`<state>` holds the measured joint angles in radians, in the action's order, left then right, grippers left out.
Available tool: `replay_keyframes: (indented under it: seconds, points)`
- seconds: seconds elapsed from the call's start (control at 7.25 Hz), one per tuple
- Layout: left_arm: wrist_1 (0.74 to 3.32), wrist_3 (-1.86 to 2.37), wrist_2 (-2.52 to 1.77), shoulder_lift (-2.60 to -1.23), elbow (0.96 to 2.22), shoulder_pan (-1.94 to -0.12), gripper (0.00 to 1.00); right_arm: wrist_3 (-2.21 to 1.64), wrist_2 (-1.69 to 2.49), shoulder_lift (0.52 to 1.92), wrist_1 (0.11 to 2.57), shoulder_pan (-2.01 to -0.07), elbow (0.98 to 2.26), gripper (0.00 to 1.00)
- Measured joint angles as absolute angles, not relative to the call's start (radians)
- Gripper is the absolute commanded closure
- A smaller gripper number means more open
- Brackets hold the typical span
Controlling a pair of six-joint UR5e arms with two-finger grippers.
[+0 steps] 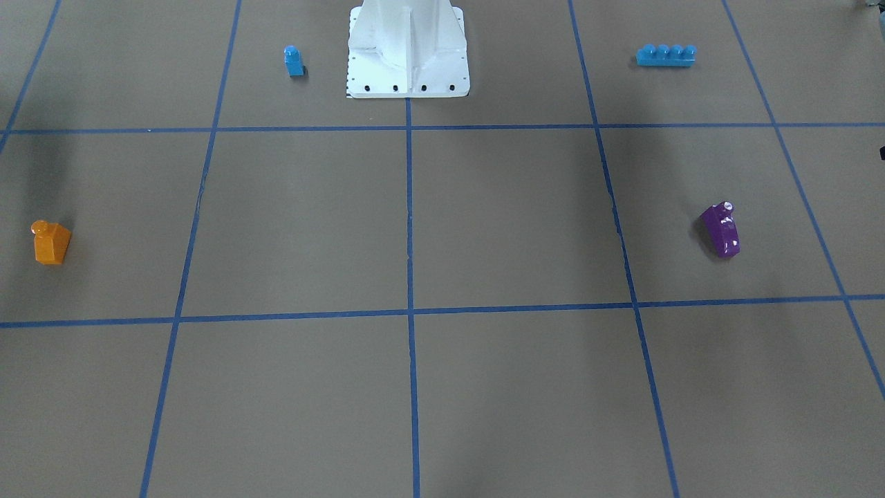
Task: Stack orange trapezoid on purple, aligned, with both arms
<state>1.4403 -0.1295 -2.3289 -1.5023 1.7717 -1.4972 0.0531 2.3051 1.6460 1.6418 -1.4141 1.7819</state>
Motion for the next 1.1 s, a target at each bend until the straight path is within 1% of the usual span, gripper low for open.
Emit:
replay_keyframes:
  seconds: [1.1]
  points:
    - [1.456, -0.128, -2.329, -1.499, 1.779, -1.499, 0.0, 0.047, 2.315, 1.657, 1.643, -1.414, 1.795, 0.0]
